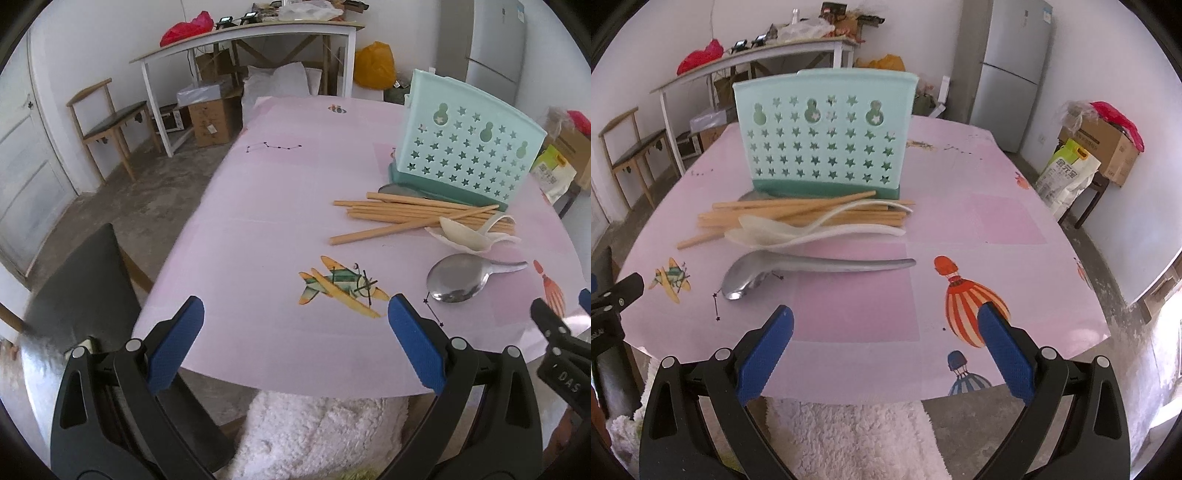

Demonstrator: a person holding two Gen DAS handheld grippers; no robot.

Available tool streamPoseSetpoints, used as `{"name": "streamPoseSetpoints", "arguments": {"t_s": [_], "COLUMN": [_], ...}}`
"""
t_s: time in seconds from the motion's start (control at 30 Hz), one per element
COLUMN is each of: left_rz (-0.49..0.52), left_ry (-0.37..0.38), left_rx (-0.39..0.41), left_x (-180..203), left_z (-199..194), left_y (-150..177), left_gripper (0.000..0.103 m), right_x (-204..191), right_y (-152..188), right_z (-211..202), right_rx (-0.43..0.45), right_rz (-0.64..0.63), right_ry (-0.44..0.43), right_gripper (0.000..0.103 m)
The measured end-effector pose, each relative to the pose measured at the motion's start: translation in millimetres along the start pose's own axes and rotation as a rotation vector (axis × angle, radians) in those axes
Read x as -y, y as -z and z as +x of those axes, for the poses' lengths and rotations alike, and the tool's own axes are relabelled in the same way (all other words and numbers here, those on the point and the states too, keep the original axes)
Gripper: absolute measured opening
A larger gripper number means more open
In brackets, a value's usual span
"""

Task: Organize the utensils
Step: 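Move both tools toward the utensils lying beside the mint-green holder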

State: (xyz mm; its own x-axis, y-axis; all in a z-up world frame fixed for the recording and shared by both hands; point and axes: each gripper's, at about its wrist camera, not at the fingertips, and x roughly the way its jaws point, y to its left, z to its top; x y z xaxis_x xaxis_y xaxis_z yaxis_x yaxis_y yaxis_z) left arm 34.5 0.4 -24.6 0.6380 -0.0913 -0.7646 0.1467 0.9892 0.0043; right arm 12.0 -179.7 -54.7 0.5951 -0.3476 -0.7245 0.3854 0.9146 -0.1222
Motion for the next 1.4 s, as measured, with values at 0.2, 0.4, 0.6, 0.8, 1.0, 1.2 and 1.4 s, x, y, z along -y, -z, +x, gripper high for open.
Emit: {"name": "streamPoseSetpoints", "arguments": {"t_s": [0.2,0.4,0.6,0.8,1.0,1.2,1.4], "left_rz": [-0.024,-0.040,-0.060,-0.086,-0.085,-0.067,-0.069], "left_ry": [0.020,0.069,0.116,0.156,0.172,0.173,0.209], "left_rx": [0.014,0.035,0.053,0.084,0.104,0.102,0.115], "left_x": [-5,-13,-16,-20,-17,-12,-16], "left_z": [10,16,21,20,21,21,17], "left_y": [-4,-6,-11,-13,-14,-11,-9], "left_gripper": [0.096,0.096,0.096,0.096,0.096,0.096,0.096], "right_x": [-11,-18,-22,-23,-21,-17,-14], "right_y": [-4,-4,-3,-2,0,2,3], "right_z": [7,14,20,25,29,32,34], "right_rx": [-0.011,-0.031,-0.042,-0.056,-0.066,-0.071,-0.050], "right_rz": [-0.036,-0.057,-0.071,-0.075,-0.070,-0.054,-0.057], "right_ry": [0.004,0.011,0.001,-0.014,-0.031,-0.050,-0.085], "right_gripper": [0.097,0.097,0.097,0.097,0.097,0.097,0.097]}}
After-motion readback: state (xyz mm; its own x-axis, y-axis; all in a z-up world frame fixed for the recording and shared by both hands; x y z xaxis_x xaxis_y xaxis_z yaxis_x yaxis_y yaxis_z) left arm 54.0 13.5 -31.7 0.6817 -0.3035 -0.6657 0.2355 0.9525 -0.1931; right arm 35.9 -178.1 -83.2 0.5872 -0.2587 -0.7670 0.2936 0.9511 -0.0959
